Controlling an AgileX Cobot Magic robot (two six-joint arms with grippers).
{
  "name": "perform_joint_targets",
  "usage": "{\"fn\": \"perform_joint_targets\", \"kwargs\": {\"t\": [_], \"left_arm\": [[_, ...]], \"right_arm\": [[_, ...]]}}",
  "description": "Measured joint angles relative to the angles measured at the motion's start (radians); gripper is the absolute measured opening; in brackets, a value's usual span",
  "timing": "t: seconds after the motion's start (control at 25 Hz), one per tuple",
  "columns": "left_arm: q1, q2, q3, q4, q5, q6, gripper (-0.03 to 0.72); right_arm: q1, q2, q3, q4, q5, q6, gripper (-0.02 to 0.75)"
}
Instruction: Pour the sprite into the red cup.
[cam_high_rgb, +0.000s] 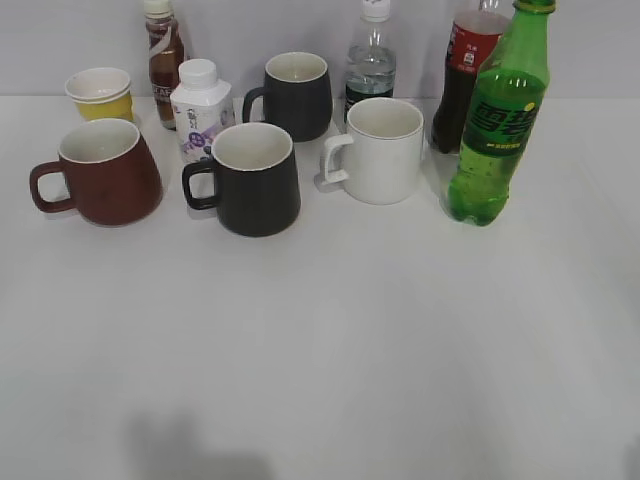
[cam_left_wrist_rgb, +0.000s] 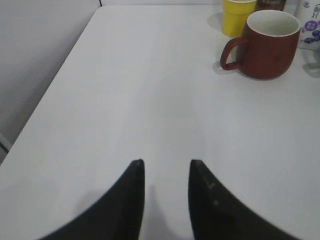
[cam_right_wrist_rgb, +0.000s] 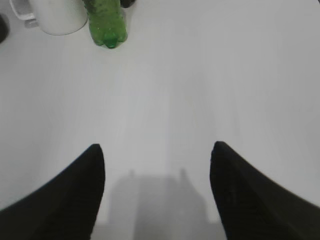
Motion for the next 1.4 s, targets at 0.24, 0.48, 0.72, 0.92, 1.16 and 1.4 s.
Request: {"fn": "perform_joint_targets", "kwargs": {"t": [0.24, 0.48, 0.72, 0.92, 1.16, 1.4], "left_arm": [[0.000, 0.000, 0.000, 0.000, 0.000, 0.000, 0.239], [0.000, 0.000, 0.000, 0.000, 0.000, 0.000, 0.239], [0.000, 0.000, 0.000, 0.000, 0.000, 0.000, 0.239], [0.000, 0.000, 0.000, 0.000, 0.000, 0.000, 0.239], [0.000, 0.000, 0.000, 0.000, 0.000, 0.000, 0.239], [0.000, 0.000, 0.000, 0.000, 0.000, 0.000, 0.239]], "right_arm": [[0.000, 0.000, 0.000, 0.000, 0.000, 0.000, 0.493], [0.000, 0.000, 0.000, 0.000, 0.000, 0.000, 0.493], [0.000, 0.000, 0.000, 0.000, 0.000, 0.000, 0.493], [0.000, 0.000, 0.000, 0.000, 0.000, 0.000, 0.493], [0.000, 0.000, 0.000, 0.000, 0.000, 0.000, 0.493], [0.000, 0.000, 0.000, 0.000, 0.000, 0.000, 0.493]]}}
